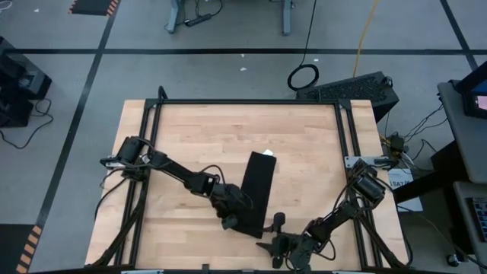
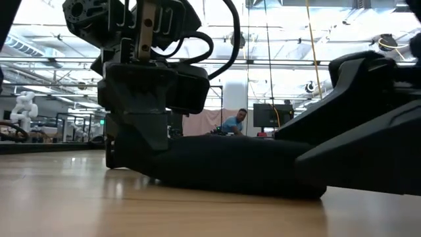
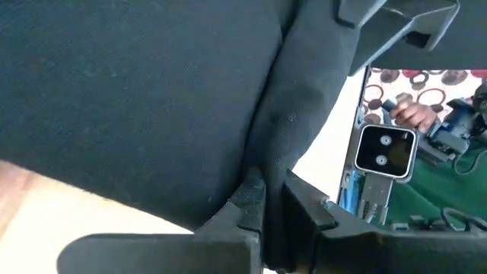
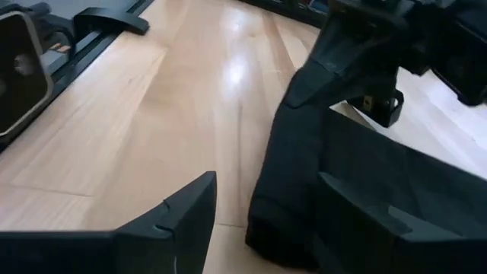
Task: Roll napkin
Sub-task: Roll the black napkin
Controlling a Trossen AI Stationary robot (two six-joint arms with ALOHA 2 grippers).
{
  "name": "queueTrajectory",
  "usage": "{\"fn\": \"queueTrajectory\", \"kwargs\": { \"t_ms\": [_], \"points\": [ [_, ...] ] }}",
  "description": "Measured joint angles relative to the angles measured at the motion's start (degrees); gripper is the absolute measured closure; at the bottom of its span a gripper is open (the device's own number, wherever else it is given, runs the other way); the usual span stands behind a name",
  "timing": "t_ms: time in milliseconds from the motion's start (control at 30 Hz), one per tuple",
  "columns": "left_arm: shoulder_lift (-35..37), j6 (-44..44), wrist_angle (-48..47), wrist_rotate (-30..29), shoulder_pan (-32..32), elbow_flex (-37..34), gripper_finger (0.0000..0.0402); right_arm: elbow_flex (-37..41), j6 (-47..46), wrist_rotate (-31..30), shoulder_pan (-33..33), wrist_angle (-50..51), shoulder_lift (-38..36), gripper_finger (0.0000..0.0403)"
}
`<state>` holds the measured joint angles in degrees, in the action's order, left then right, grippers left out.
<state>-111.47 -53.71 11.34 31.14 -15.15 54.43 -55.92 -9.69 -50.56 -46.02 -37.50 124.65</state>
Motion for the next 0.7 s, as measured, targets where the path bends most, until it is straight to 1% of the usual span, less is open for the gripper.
{"fn": "queueTrajectory", "kwargs": {
  "t_ms": [200,333,433,533,700],
  "points": [
    [0.0,0.0,0.0,0.1,0.1,0.0,0.0375,0.1,-7.3,-0.1,1.6,2.0,0.1,0.0216],
    [0.0,0.0,0.0,0.1,0.1,0.0,0.0375,0.1,-13.0,3.0,2.8,4.0,0.1,0.0242],
    [0.0,0.0,0.0,0.0,0.1,0.0,0.0375,0.0,-15.4,4.0,3.1,4.2,0.1,0.0271],
    [0.0,0.0,0.1,-0.7,0.1,0.0,0.0375,0.0,-15.5,4.1,3.1,4.3,0.1,0.0305],
    [0.0,2.6,0.9,-3.6,-0.1,0.0,0.0368,0.0,-17.7,4.2,3.1,4.5,0.1,0.0360]
  ]
}}
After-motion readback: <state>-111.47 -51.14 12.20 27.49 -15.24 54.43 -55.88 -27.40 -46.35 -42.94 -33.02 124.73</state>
